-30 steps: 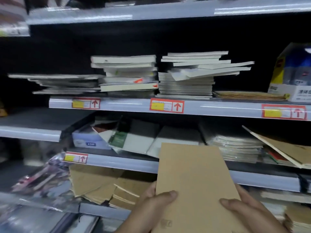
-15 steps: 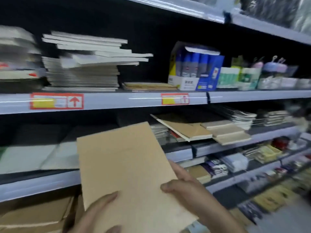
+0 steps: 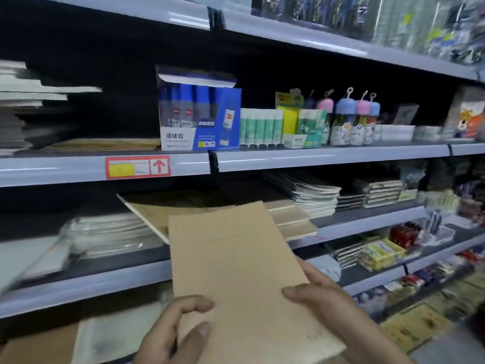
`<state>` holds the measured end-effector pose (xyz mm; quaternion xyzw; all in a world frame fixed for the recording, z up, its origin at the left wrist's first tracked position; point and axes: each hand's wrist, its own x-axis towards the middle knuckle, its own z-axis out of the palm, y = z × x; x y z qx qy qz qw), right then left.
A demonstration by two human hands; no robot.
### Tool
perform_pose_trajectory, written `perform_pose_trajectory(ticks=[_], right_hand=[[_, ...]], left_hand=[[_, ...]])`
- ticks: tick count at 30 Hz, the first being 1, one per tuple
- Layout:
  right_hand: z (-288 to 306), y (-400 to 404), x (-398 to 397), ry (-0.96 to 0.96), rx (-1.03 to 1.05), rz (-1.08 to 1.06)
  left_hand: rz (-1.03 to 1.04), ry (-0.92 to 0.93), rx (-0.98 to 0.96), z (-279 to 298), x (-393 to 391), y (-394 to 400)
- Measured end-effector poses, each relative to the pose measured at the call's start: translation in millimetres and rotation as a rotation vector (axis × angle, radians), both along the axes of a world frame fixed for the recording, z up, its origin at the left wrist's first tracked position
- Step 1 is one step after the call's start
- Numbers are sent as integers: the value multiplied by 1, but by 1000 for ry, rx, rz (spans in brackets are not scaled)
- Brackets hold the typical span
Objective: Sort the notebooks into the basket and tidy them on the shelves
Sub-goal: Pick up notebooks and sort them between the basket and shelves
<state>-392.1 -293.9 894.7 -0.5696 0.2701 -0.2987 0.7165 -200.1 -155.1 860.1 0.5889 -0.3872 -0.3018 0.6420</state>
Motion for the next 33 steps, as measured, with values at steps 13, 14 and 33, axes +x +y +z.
perform_pose_trajectory(ticks=[13, 14, 33], right_hand=[[46, -220, 25, 264, 223, -227], [45, -228, 30, 289, 206, -226], [-4, -131, 36, 564, -1234, -249]], left_hand=[[6, 275, -27, 71, -6, -182], [49, 272, -20, 71, -5, -189], [190, -492, 206, -35, 21, -116]])
